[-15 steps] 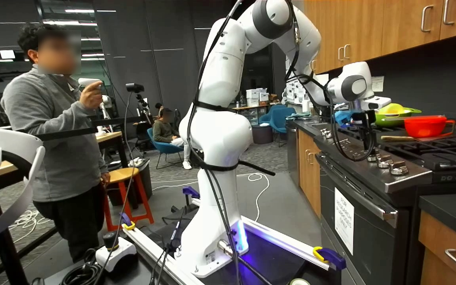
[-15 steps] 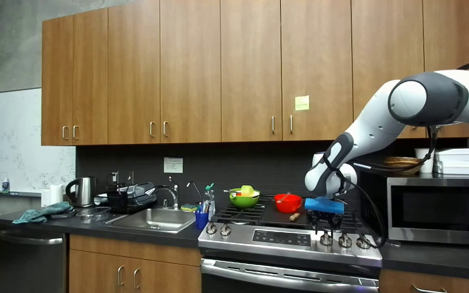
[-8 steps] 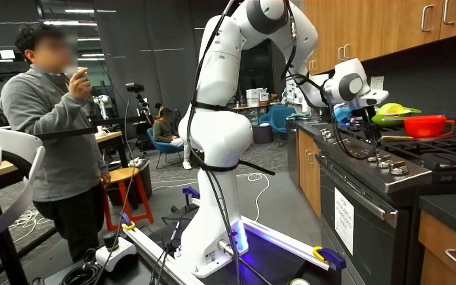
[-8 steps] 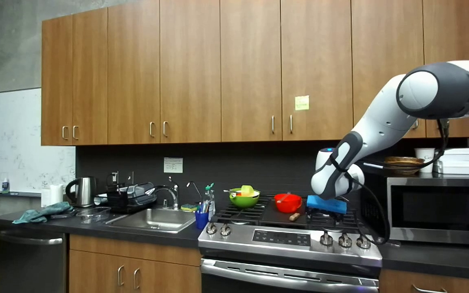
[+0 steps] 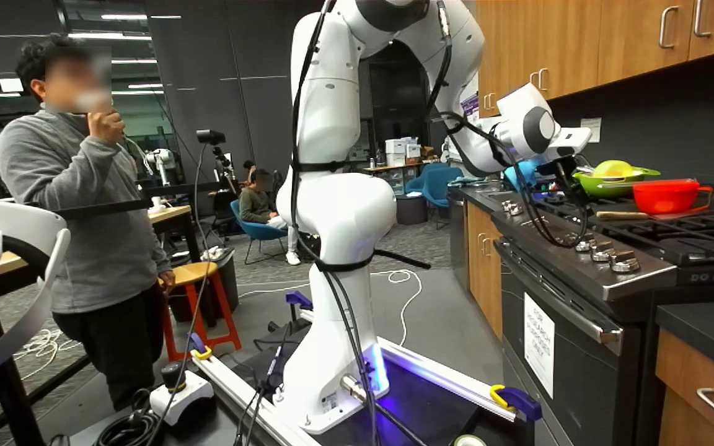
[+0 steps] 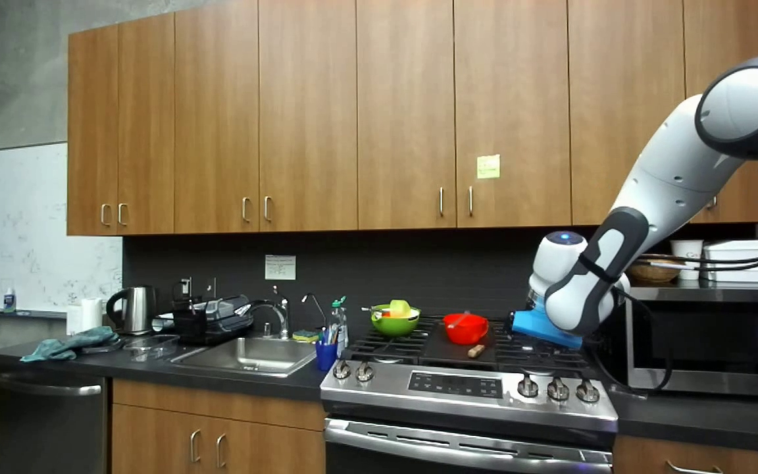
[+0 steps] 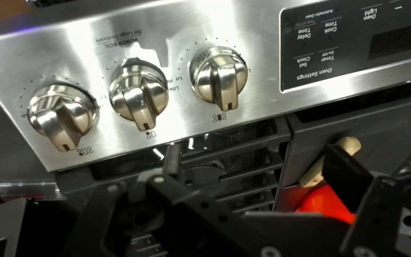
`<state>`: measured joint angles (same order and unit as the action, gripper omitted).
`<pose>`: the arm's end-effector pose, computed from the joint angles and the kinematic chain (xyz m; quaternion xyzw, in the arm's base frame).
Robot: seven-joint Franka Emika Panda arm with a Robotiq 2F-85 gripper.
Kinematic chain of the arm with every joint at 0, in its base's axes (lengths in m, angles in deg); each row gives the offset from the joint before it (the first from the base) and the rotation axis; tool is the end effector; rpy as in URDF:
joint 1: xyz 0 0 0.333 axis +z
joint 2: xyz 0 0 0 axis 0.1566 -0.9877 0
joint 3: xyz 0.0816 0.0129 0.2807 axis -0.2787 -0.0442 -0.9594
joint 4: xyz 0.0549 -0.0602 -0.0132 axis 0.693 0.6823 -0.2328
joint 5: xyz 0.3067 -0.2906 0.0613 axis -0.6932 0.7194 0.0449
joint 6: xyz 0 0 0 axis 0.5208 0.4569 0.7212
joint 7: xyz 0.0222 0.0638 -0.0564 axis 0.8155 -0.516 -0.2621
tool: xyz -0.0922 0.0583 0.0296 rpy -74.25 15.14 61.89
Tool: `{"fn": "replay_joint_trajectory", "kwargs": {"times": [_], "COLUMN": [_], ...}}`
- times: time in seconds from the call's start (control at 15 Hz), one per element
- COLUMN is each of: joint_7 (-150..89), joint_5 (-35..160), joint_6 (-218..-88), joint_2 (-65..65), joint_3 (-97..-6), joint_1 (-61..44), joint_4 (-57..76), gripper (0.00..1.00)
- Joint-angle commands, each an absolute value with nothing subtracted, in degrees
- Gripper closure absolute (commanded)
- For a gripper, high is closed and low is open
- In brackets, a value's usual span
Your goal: Turn the third knob from the right to the right.
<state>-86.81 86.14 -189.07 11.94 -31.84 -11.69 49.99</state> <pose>0.5315 -0.2299 0.3152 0.8189 -0.4902 0.2973 0.0282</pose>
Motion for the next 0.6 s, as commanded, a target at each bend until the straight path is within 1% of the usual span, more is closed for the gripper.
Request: {"fn": "replay_joint_trajectory", "kwargs": {"times": [0.0, 0.27, 0.47, 0.53], "joint_7": [-96.52, -106.78, -111.4, -109.13], "joint_5": [98.06, 109.93, 115.3, 112.49], "joint_6": [-191.96, -191.7, -191.35, -191.41], "joint_2": [18.65, 23.17, 26.38, 22.67], "joint_3": [-29.06, -29.82, -30.48, -29.86], "joint_1": [-11.11, -13.1, -13.78, -12.82], "joint_4": [55.71, 58.6, 61.63, 58.45], "gripper": [0.0, 0.0, 0.0, 0.0]}}
